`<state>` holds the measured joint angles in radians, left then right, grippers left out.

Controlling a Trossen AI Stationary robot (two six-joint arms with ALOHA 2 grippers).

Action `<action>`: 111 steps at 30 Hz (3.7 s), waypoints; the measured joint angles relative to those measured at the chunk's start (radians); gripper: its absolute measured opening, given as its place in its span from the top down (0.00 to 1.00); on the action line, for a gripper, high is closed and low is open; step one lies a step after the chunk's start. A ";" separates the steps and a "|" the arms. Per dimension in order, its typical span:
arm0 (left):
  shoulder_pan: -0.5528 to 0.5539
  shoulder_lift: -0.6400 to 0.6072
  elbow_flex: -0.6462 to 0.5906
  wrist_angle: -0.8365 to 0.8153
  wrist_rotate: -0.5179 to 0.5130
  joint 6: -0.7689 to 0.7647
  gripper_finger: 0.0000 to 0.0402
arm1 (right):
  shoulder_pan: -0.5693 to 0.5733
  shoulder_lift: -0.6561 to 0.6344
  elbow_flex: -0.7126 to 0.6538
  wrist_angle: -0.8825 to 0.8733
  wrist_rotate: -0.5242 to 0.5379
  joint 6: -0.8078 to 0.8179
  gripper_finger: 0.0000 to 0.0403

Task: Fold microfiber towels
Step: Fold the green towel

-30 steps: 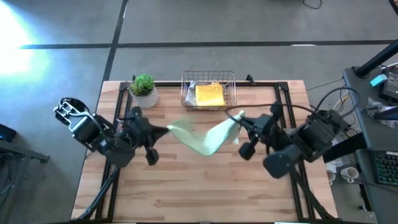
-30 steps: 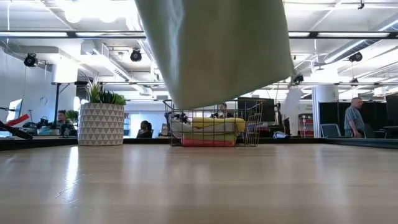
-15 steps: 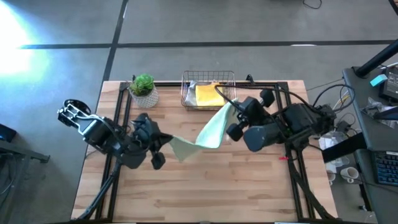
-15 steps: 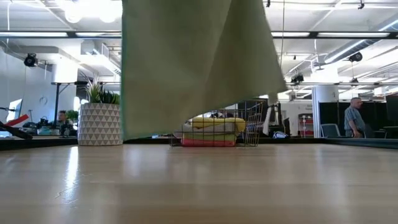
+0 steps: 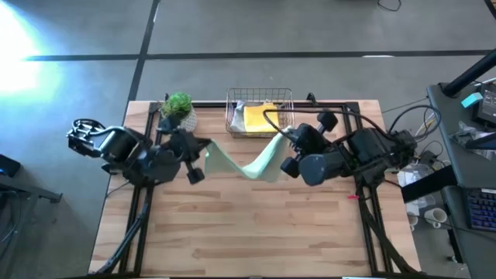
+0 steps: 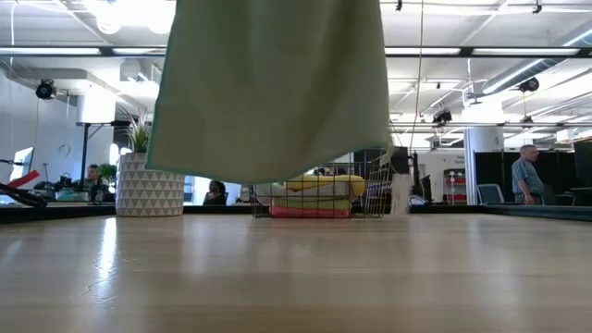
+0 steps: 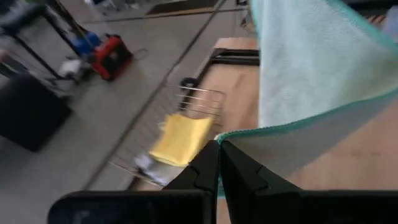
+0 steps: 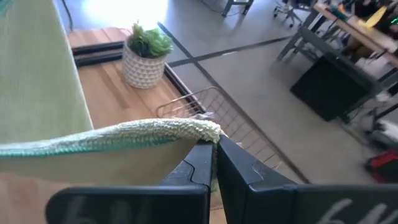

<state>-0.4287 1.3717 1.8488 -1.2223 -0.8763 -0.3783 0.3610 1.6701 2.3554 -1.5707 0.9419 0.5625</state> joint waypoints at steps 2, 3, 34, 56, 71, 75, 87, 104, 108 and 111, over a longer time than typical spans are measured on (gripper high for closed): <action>0.032 -0.005 0.000 0.000 -0.009 0.073 1.00 | -0.020 0.000 0.000 0.000 0.000 -0.043 0.98; 0.049 -0.010 0.000 0.000 -0.011 0.106 1.00 | -0.032 -0.001 0.000 0.000 0.000 -0.063 0.98; -0.226 0.008 -0.498 0.034 0.641 -0.473 1.00 | 0.147 0.019 -0.535 0.130 -0.571 0.607 0.98; -0.252 0.137 -0.585 0.063 0.544 -0.637 1.00 | 0.268 0.019 -0.877 0.417 -0.554 0.866 0.98; 0.031 0.135 -0.741 0.015 0.473 -0.523 1.00 | -0.017 0.018 -1.042 0.452 -0.470 0.649 0.98; 0.068 0.135 -0.757 0.017 0.528 -0.486 1.00 | -0.036 0.018 -1.056 0.496 -0.491 0.620 0.98; 0.086 0.139 -0.761 0.055 0.525 -0.373 0.93 | -0.052 0.018 -1.059 0.492 -0.496 0.568 0.84; 0.157 0.134 -0.762 0.104 0.683 -0.401 0.61 | -0.099 -0.073 -1.059 0.380 -0.548 0.422 0.64; 0.097 0.134 -0.778 0.296 0.688 -0.401 0.61 | -0.061 -0.081 -1.067 0.390 -0.609 0.405 0.66; 0.067 0.135 -0.809 0.459 0.687 -0.401 0.61 | -0.034 -0.081 -1.104 0.481 -0.676 0.403 0.69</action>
<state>-0.3615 1.5063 1.0400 -0.7636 -0.1888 -0.7798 0.3268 1.5894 1.2517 -1.0898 0.2654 0.9656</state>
